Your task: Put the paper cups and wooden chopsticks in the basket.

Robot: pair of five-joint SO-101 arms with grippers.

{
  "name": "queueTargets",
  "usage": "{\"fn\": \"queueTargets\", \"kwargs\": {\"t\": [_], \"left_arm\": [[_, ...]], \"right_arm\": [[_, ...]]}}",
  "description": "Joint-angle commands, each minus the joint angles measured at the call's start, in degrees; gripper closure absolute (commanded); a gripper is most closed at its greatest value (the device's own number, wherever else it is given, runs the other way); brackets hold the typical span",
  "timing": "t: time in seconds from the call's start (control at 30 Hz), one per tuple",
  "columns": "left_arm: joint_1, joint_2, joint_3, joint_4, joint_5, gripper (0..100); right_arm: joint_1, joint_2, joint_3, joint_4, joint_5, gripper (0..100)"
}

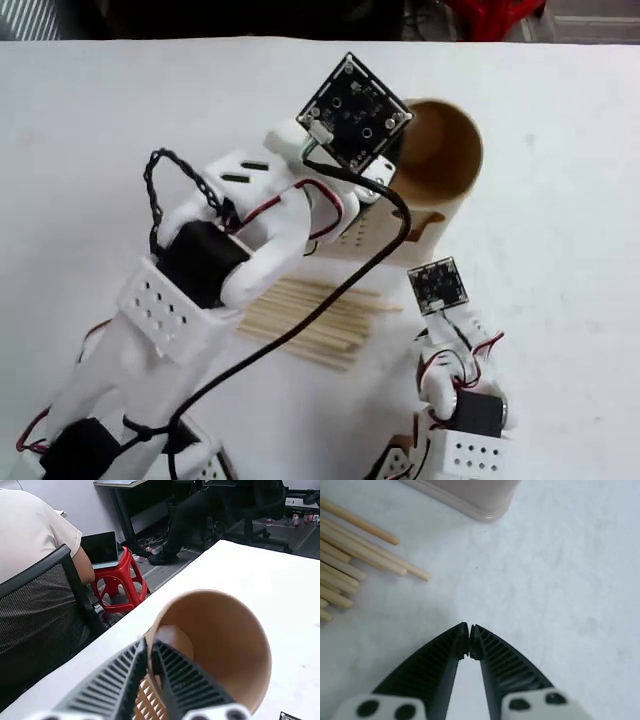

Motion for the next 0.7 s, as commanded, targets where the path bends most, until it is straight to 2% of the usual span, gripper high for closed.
{"fn": "queueTargets", "kwargs": {"t": [0.0,0.27,0.67], "left_arm": [[0.66,1.80,-0.35,-1.49,-0.79,87],[0.48,7.25,-0.79,-4.04,-0.79,87],[0.13,7.69,-5.54,-5.01,-0.88,87]], "right_arm": [[-0.40,-0.66,-0.35,-1.36,0.62,97.9],[-0.40,-0.66,-0.35,-1.36,0.62,97.9],[-0.40,-0.66,-0.35,-1.36,0.62,97.9]]}}
